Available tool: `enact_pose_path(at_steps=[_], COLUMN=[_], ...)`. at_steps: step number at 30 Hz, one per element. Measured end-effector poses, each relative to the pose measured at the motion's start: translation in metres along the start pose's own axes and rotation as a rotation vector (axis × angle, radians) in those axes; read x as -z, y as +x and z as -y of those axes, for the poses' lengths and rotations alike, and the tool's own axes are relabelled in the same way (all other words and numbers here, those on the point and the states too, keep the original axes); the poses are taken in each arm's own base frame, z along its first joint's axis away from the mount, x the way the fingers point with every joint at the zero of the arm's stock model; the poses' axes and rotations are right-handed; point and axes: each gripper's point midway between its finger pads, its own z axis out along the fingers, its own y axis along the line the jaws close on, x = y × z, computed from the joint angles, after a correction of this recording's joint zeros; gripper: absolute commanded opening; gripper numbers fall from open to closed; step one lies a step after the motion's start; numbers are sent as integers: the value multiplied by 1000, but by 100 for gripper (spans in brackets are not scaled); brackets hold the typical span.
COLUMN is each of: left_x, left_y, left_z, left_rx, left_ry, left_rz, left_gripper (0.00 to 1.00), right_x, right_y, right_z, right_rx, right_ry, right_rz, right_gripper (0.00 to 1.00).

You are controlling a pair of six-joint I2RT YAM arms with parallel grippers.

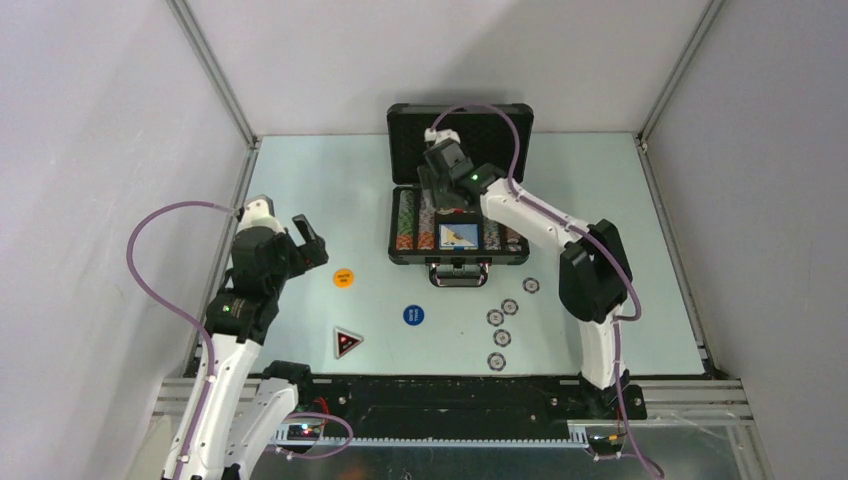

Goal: Pack up texas hold em set

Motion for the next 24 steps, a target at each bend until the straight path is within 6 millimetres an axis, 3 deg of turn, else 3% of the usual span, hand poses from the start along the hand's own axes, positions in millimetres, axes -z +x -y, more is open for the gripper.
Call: enact_pose_path(at_steps=[5,8,15,24], left_x=[0,0,3,2], left_y=[0,0,0,5], left_z=[0,2,4,2], left_rx=[0,0,2,0], left_ry=[2,9,25,23], left_rz=[0,-2,3,-5], left_gripper=[98,98,98,98], right_x=[-18,-34,-70,-84], right_y=[-32,-36,-9,4], right_z=[31,41,56,62], right_rx=[-55,-68,-66,-72], right_ry=[40,53,77,77], right_rz=[28,16,-77,-116], right_gripper=[50,50,50,53])
